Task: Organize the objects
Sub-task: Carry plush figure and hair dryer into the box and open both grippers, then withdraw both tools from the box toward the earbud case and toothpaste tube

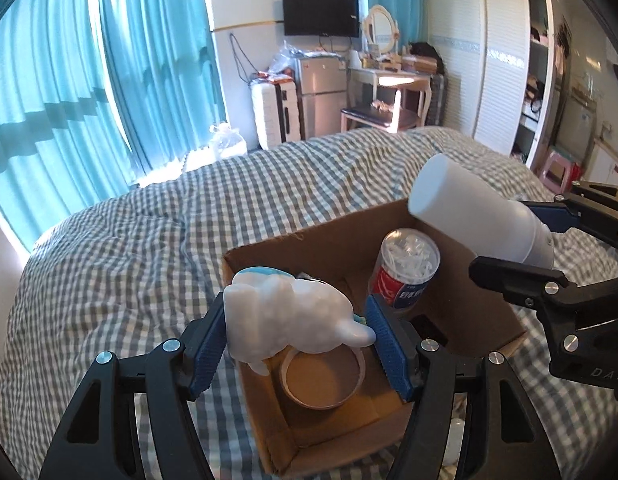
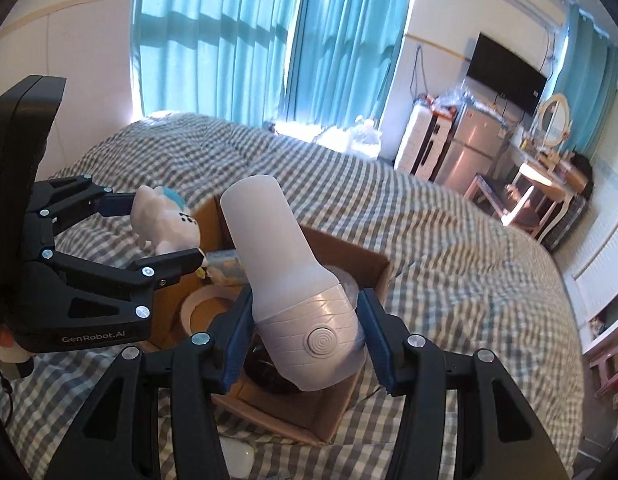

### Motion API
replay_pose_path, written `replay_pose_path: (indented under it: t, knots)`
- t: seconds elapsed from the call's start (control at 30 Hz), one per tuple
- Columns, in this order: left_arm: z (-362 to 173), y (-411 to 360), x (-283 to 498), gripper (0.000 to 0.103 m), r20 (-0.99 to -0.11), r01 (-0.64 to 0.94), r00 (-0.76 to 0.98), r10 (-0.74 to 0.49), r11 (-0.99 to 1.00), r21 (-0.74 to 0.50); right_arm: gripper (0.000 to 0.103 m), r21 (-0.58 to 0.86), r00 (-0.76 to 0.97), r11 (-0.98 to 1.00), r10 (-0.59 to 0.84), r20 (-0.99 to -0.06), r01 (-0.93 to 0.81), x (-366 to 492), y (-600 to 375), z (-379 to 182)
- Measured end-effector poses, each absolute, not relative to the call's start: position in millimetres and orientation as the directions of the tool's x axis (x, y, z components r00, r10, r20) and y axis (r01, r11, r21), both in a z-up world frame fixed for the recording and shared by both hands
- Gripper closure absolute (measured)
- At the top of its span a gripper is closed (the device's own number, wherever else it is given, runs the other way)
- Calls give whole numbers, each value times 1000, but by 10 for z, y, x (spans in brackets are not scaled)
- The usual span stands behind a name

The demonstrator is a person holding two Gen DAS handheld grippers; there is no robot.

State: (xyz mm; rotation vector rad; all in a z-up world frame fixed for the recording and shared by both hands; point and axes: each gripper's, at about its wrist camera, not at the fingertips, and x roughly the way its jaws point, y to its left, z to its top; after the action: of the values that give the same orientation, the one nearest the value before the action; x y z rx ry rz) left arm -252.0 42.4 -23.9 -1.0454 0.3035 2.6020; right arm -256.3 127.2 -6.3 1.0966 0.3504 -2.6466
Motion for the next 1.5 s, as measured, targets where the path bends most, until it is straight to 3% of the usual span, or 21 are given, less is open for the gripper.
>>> replay_pose_path:
  t: [0.5,1.0,1.1,1.37,1.5]
  knots:
    - [-764,605,-2726,34,-761,-437,-606,233,-896,73,52,-70,-579,-939,-149,-802,338,-2762,1341,-754]
    - [-916,715,-2728,32,-789,-470,-564,245,-881,63,51,-72,-575,-939,-144,-806,337,-2796,1336,-829]
    - [-892,723,-2695,17,-783,-482,-565,259,-874,59,42,-72,-602,-941,-150,-785,329,-2770,1348,-723]
    - [-584,716,-2446,9,-748,-482,-603,277,-873,66,32,-109,-693,-954,-120,-711,278,-2528,1402,-276]
    - [-313,656,-2249,5,-710,-462,-652,266,-882,93,31,-127,-725,-958,-105,-681,257,-2308,1441,-27]
